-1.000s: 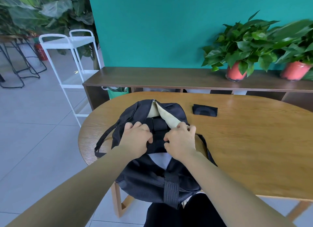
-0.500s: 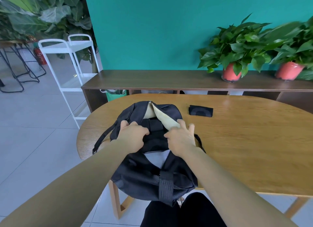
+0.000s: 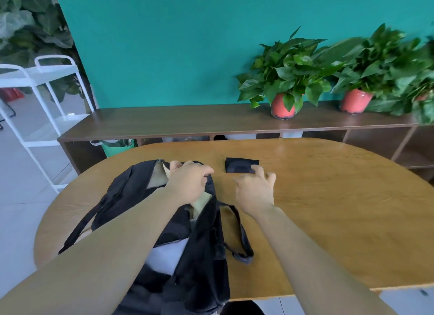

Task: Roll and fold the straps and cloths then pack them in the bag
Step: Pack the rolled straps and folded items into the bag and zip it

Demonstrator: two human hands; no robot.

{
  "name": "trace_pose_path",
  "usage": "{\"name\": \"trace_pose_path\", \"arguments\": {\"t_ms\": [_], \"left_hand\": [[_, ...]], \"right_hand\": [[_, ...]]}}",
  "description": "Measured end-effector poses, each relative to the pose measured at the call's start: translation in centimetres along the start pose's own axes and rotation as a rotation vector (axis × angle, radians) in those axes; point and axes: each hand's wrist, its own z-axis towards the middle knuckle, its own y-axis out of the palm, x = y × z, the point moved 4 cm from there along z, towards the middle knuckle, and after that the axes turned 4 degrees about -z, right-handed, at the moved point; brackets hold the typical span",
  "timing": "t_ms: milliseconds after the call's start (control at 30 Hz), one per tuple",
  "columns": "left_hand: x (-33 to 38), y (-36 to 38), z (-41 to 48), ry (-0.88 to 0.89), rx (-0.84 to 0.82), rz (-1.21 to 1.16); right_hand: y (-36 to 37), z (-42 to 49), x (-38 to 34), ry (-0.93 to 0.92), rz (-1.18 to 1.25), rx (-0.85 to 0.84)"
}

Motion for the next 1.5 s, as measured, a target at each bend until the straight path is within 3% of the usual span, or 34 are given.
{"name": "trace_pose_path", "arguments": {"t_ms": [167,367,567,700,867,1033,1267,1400,1500], "left_hand": [[1.0,3.4,5.6,-0.058,-0.091,-0.161],[0.2,8.2,12.3,-0.16,-0.187,-0.359],[0.4,10.6,16.3,-0.418,-0.228,-0.462],[0.5,12.2,17.5,-0.599,-0.244,-0.577],[0.9,12.1,17.2,-0.729,-0.282,-0.756],[1.2,9.7,15.0,-0.692,-0.286,-0.845],[0.9,1.6,9.1,-0.596,-0.23,-0.931],[-1.2,-2.4,2.9,-0.624,-0.253,-0.935],[-4.3,-4.0,-2.4,-0.658,-0.298,-0.877]], "right_hand": [[2.7,4.1,4.2,0.179,0.122,-0.009],[7.0,9.3,7.9,0.544,0.353,-0.024],[10.3,13.8,9.3,0.751,0.405,-0.158],[11.2,15.7,9.1,0.764,0.411,-0.235],[11.1,15.7,10.1,0.803,0.662,-0.262],[10.7,13.4,10.3,0.81,0.945,-0.225],[4.7,8.6,6.6,0.633,1.19,-0.184],[0.8,4.8,2.6,0.465,1.173,-0.197],[-0.1,1.6,-1.3,0.358,1.113,-0.312]]}}
